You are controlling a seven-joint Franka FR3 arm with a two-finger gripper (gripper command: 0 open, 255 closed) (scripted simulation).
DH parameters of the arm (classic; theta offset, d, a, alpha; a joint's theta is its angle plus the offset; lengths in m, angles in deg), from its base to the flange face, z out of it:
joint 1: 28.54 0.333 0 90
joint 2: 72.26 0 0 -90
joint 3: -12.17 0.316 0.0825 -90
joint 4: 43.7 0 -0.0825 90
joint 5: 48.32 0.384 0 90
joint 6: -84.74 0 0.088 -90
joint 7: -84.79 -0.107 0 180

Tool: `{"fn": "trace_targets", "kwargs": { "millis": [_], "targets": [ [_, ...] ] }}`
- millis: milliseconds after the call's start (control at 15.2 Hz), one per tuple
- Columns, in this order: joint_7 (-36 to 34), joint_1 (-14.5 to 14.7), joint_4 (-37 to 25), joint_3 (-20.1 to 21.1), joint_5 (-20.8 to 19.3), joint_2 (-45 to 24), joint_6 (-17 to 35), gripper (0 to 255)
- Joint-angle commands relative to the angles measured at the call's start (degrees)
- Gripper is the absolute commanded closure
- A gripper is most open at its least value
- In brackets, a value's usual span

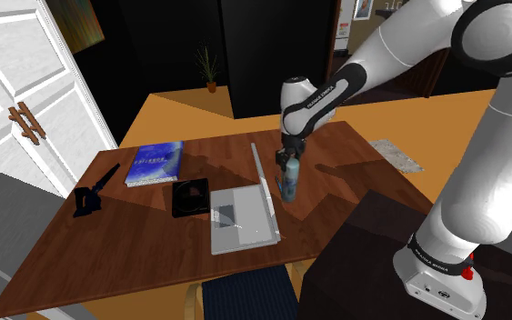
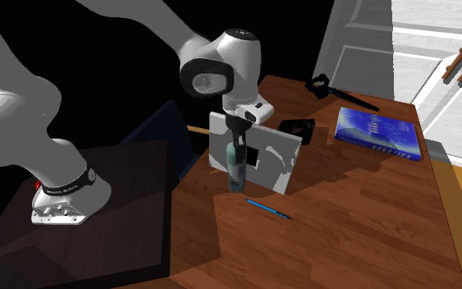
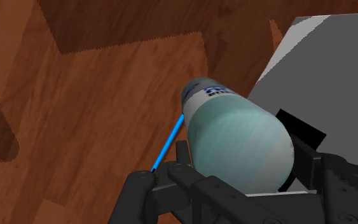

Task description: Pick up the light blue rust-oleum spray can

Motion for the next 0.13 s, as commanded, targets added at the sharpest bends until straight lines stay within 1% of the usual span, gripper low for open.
{"fn": "trace_targets", "kwargs": {
  "millis": [0,66],
  "targets": [
    [0.0,0.0,-0.6,0.0,0.0,0.3,-0.9,255],
    [0.0,0.0,-0.6,0.0,0.0,0.3,-0.9,255]
  ]
}}
